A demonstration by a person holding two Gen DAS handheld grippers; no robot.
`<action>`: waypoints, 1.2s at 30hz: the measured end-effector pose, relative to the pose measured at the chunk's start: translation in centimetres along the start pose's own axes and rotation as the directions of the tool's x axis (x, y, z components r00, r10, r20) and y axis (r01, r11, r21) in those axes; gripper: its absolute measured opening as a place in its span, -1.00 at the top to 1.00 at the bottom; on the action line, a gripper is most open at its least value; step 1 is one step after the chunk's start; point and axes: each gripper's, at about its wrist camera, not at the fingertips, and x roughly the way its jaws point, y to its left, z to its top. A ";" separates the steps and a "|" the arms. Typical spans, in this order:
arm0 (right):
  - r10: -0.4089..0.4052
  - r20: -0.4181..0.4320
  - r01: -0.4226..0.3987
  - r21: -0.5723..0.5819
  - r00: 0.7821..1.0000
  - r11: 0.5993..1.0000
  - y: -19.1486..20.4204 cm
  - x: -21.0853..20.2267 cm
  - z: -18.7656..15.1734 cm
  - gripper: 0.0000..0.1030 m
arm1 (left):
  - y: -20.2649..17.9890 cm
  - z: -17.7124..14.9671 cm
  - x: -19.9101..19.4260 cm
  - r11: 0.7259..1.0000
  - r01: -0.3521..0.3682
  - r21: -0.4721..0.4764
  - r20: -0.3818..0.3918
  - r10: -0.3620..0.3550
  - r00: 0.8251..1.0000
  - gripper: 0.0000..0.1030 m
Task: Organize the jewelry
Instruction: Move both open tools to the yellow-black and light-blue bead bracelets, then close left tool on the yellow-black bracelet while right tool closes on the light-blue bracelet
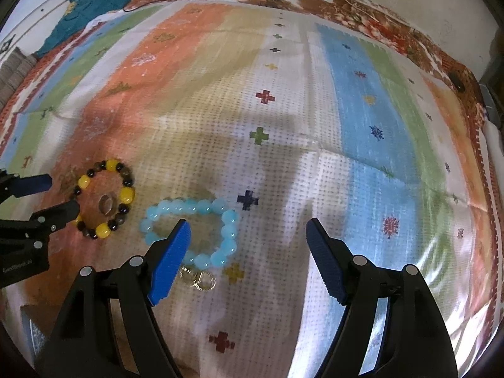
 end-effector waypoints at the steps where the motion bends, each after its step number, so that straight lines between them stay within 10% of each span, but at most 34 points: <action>1: 0.002 -0.005 -0.002 -0.001 1.000 1.000 0.1 0.2 0.1 -0.47 | 0.0 0.1 0.2 1.000 0.001 0.000 0.000 -0.001 1.000 -0.12; 7: -0.001 -0.039 0.001 -0.005 0.999 1.000 0.1 2.0 -0.1 -0.46 | 0.0 0.2 1.4 1.000 -0.019 0.018 -0.004 0.019 1.000 0.16; 12: 0.013 -0.005 -0.013 -0.009 1.000 1.000 0.1 2.2 -0.3 -0.28 | -0.3 0.2 1.7 0.998 -0.030 0.053 0.008 0.030 1.000 0.80; 19: 0.046 -0.011 -0.047 -0.044 0.999 0.998 1.0 1.8 -0.2 0.72 | -0.5 0.2 1.6 0.998 -0.035 0.061 0.011 0.034 0.999 0.82; 36: 0.095 0.115 -0.086 -0.079 0.989 0.993 1.9 -3.2 0.5 0.76 | -0.7 1.6 -3.1 0.999 0.046 -0.006 0.081 -0.045 0.996 0.82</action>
